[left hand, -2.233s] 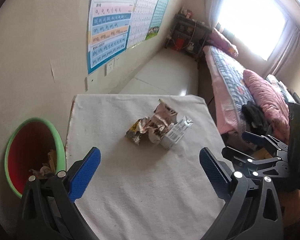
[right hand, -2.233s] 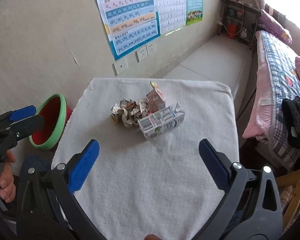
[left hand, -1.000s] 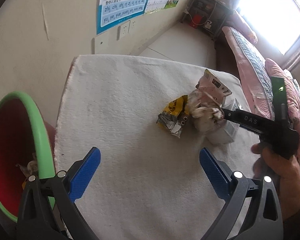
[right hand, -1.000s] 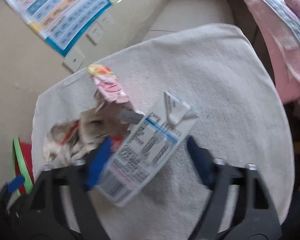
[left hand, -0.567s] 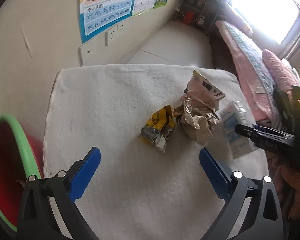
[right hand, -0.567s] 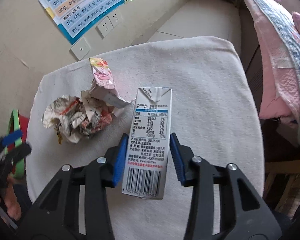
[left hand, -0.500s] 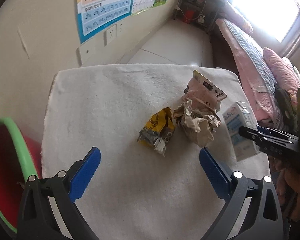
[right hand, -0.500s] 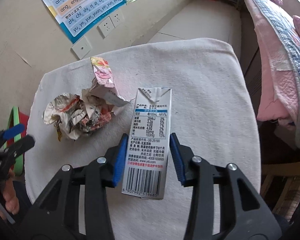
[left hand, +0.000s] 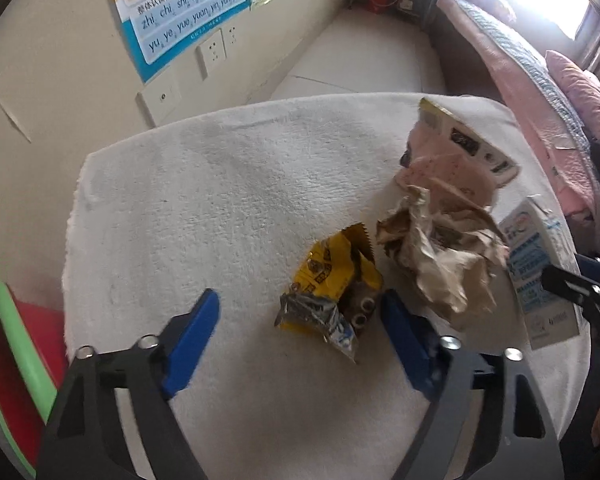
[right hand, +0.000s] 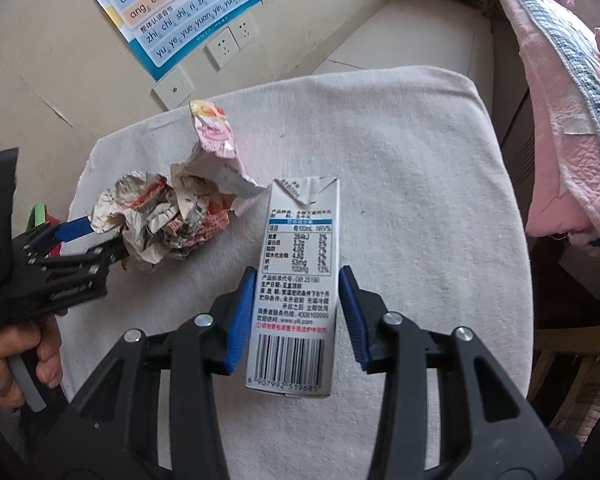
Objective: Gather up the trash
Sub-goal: 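Grasp the white milk carton with the right tool while the left tool grasps the gold wrapper, then carry the milk carton and gold wrapper over the red bucket and open both tools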
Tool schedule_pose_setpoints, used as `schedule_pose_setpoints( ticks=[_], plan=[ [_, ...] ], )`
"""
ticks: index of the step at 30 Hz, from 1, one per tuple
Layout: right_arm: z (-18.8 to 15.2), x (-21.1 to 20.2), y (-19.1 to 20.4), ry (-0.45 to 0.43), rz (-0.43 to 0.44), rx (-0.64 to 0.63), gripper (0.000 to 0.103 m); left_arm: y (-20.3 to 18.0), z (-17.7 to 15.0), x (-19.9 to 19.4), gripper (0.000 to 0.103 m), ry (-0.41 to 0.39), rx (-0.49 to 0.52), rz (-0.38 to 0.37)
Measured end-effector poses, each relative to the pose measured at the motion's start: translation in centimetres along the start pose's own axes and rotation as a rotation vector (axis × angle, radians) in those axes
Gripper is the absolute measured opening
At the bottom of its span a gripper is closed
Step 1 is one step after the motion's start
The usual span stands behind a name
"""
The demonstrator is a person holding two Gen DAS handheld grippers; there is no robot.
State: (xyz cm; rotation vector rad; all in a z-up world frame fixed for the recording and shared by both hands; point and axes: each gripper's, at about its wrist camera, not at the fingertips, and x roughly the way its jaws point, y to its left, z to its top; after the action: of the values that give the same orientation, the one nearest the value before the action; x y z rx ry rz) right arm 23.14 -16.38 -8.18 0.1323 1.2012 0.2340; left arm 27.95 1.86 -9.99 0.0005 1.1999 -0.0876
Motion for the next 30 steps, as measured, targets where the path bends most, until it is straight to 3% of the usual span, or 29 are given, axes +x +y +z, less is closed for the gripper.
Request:
schedule_pose_setpoints(
  ticks=[2, 4, 9, 13, 30],
  plan=[
    [-0.1, 0.3, -0.1, 0.009, -0.001, -0.002, 0.041, 0.0, 0.2, 0.5, 0.062, 0.002, -0.002, -0.001],
    [-0.1, 0.7, -0.3, 0.021, 0.004, -0.002, 0.041, -0.1, 0.3, 0.9, 0.045, 0.013, 0.001, -0.001],
    [0.2, 2.2, -0.1, 0.072, -0.015, -0.028, 0.042, 0.0, 0.3, 0.9, 0.030, 0.004, 0.004, -0.007],
    [0.3, 2.2, 0.0, 0.064, -0.010, -0.031, 0.041, 0.4, 0.2, 0.6, 0.019, -0.008, -0.010, -0.036],
    [-1.3, -4.3, 1.7, -0.033, 0.019, -0.072, 0.037, 1.0, -2.9, -7.4, 0.016, -0.111, -0.054, -0.083]
  ],
)
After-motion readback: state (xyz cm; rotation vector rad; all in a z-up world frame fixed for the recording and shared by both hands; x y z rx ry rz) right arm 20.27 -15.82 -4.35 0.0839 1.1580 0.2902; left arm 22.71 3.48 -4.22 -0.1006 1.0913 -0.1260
